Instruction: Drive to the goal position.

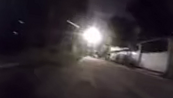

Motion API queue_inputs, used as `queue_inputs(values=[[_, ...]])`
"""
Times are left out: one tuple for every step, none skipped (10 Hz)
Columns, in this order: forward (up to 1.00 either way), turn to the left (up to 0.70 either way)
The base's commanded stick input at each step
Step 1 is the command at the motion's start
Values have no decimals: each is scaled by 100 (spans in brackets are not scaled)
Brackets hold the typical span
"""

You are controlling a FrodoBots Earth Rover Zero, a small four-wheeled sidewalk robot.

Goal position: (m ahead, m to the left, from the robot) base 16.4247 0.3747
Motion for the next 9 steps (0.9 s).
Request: queue_inputs(values=[[70,0],[70,0],[70,0],[70,0],[70,-1],[70,-28],[70,-34],[70,-35],[70,-13]])
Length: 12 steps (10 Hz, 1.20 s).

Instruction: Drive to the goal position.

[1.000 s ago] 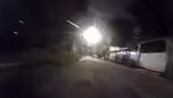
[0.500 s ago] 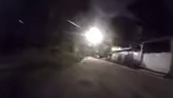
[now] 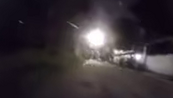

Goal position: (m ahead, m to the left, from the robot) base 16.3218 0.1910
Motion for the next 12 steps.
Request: queue_inputs(values=[[70,0],[70,0],[70,0],[70,0],[70,0],[70,0],[70,0],[70,0],[70,0],[70,0],[70,0],[70,0]])
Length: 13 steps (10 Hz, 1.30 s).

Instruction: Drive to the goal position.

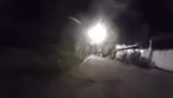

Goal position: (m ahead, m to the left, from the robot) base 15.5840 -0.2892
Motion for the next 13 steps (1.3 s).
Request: queue_inputs(values=[[70,0],[70,0],[70,0],[70,0],[70,0],[70,0],[70,-4],[70,-17],[70,-29],[70,-35],[70,-35],[70,-35],[70,-35]])
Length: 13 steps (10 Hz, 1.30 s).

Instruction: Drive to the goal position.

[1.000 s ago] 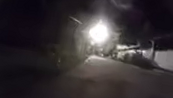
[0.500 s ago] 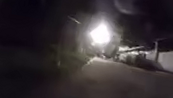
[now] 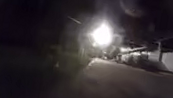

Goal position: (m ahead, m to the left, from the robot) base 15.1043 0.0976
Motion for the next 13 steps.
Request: queue_inputs(values=[[70,-35],[70,-35],[70,-35],[70,-35],[70,-35],[70,-35],[70,-35],[70,-18],[70,0],[70,0],[70,0],[70,0],[70,0]])
